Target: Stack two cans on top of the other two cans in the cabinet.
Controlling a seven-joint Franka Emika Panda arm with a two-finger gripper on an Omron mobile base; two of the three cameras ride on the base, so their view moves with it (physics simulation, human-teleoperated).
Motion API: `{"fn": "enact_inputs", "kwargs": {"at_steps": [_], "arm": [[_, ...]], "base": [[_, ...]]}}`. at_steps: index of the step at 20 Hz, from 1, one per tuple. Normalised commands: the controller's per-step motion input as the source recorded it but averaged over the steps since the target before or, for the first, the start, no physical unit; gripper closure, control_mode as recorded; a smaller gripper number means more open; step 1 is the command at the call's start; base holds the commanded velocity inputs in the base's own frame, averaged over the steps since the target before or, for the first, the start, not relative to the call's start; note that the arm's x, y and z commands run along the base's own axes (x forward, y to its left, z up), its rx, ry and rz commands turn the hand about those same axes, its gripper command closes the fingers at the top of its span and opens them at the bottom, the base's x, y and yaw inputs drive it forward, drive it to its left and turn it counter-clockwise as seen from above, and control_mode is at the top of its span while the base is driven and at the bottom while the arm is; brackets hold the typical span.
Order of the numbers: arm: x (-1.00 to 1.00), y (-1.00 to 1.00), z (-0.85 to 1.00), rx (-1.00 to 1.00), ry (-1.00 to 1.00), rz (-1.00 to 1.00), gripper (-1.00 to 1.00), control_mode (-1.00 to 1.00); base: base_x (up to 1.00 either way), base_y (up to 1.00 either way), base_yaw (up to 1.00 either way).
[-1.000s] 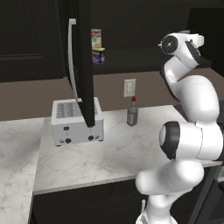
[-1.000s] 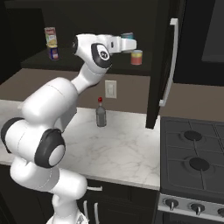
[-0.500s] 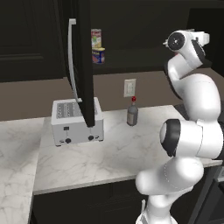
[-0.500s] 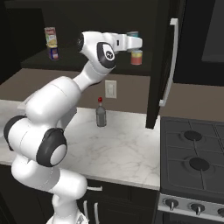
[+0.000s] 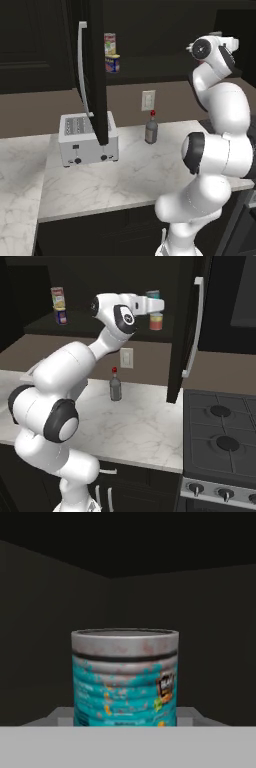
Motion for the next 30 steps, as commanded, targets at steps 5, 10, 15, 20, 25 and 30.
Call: {"fn": "enact_inputs", "kwargs": {"at_steps": [5, 10, 15, 20, 25, 30], "arm": [[0.25, 0.00, 0.00, 0.06, 0.00, 0.00, 1.00, -1.00], [0.20, 0.00, 0.00, 0.08, 0.00, 0.00, 1.00, -1.00], [0.13, 0.00, 0.00, 0.06, 0.00, 0.00, 1.00, -1.00], [0.14, -0.01, -0.06, 0.04, -0.02, 0.00, 1.00, -1.00], [0.15, -0.05, -0.09, 0.02, -0.06, 0.01, 1.00, -1.00], [0.12, -0.11, -0.08, 0.00, -0.06, 0.01, 1.00, -1.00]], "base": [[0.00, 0.00, 0.00], [0.00, 0.00, 0.00], [0.00, 0.00, 0.00], [0.00, 0.00, 0.00], [0.00, 0.00, 0.00], [0.00, 0.00, 0.00]]}}
